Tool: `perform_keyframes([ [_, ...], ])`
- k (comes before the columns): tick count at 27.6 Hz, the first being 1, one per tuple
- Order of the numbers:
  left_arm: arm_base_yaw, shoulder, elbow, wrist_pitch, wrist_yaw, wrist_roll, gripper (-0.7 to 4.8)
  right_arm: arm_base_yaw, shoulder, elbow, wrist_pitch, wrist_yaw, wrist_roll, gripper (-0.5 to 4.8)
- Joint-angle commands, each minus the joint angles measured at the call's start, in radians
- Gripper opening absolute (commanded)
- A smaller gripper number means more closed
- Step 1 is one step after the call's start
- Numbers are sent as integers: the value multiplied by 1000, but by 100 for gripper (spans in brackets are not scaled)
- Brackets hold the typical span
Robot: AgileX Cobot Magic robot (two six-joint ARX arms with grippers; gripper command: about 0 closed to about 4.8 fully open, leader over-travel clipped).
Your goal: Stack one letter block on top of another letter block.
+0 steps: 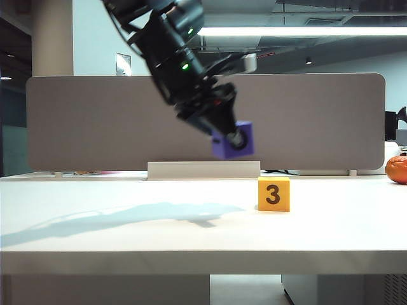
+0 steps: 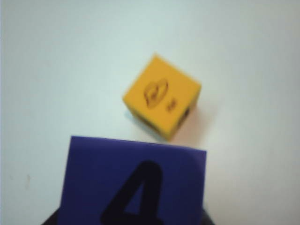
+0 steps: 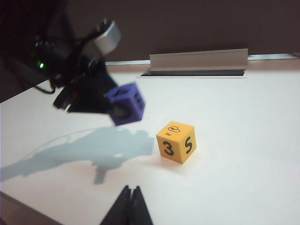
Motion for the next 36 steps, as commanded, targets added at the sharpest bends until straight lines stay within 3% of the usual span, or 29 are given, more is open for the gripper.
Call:
perform_keyframes([
  [1, -40, 4, 54, 63, -27, -10, 141, 0, 1, 4, 11, -2, 4, -6],
  [9, -49, 58, 135, 131, 1, -193, 151, 0, 0, 4, 11, -4, 4, -6],
  [19, -47, 134, 163, 135, 27, -261, 156, 0, 0, 4, 11, -3, 4, -6],
  [26, -47, 179, 164, 184, 50, -406, 162, 0, 0, 4, 11, -5, 5, -6],
  [36, -48, 215, 163, 185, 38, -417, 162, 0, 0, 4, 11, -7, 5, -6],
])
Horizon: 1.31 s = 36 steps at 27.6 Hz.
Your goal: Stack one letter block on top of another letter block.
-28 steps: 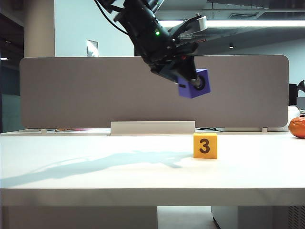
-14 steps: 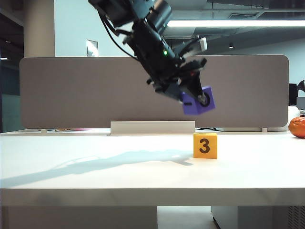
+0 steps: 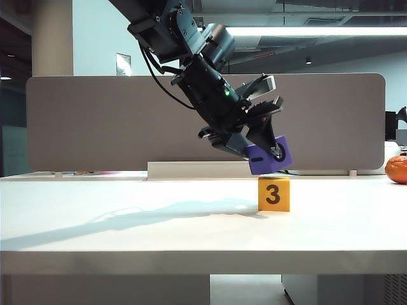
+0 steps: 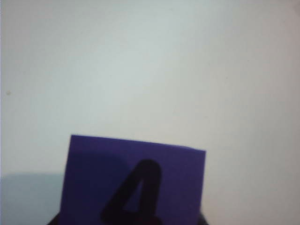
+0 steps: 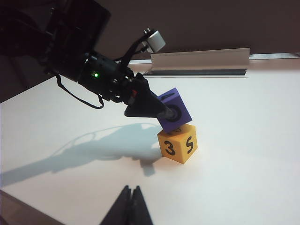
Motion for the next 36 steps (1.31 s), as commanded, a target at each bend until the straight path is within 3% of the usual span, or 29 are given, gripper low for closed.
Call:
perform_keyframes([
  [1, -2, -5, 6, 6, -2, -6, 162, 0, 0, 5, 11, -2, 5, -6],
  [18, -3, -5, 5, -21, 2, 2, 189, 0, 0, 5, 11, -2, 5, -6],
  [22, -3, -5, 5, -18, -1, 2, 300, 0, 0, 5, 11, -2, 5, -6],
  [34, -22, -4, 5, 0, -18, 2, 316, 0, 0, 5, 11, -3, 5, -6],
  [36, -22, -4, 5, 5, -18, 2, 354, 0, 0, 5, 11, -2, 5, -6],
])
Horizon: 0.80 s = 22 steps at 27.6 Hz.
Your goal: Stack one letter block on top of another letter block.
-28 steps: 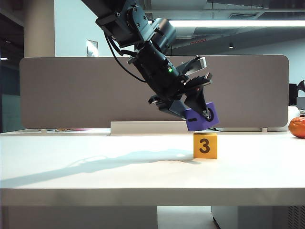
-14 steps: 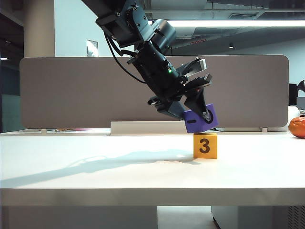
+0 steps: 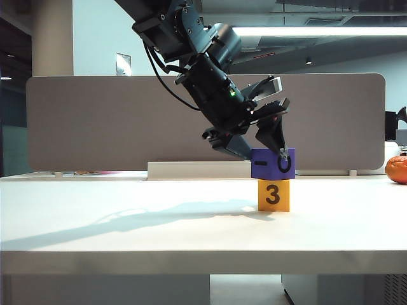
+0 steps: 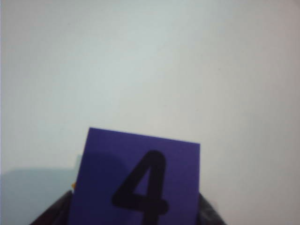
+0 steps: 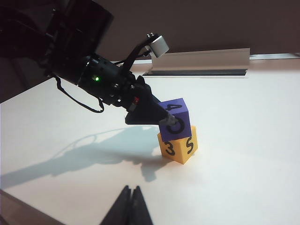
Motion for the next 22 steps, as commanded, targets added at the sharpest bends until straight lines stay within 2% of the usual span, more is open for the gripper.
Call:
perform_keyframes([
  [1, -1, -5, 6, 24, -3, 1, 368, 0, 0, 5, 11, -2, 5, -6],
  [5, -1, -6, 6, 31, -10, 1, 387, 0, 0, 5, 11, -2, 5, -6],
  [8, -1, -27, 6, -10, -6, 0, 472, 0, 0, 5, 11, -2, 5, -6],
  [17, 16, -139, 6, -91, -14, 0, 471, -2, 0, 5, 11, 18, 3, -6],
  [22, 29, -230, 6, -96, -48, 1, 453, -2, 0, 5, 11, 202, -5, -6],
])
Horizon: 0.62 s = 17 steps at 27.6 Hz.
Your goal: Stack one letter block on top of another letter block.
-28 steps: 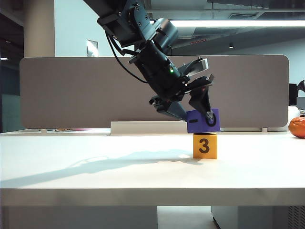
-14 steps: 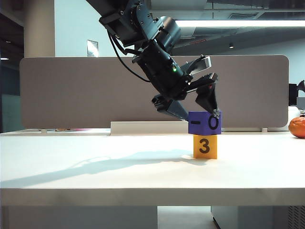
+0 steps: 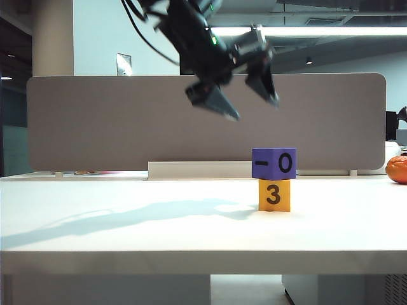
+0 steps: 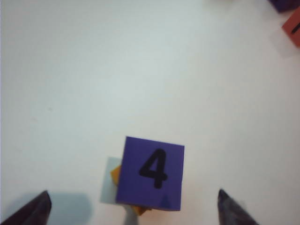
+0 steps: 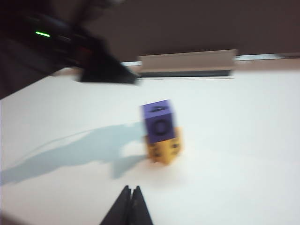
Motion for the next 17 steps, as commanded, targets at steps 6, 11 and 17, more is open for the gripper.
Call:
perform_keyframes([
  [6, 20, -142, 6, 3, -69, 0, 226, -1, 0, 4, 24, 324, -58, -6],
  [11, 55, -201, 6, -81, -139, 9, -7, -1, 0, 2, 47, 394, -98, -6],
  [17, 81, -233, 5, -200, -162, 84, -6, -1, 0, -50, 137, 402, -109, -6],
])
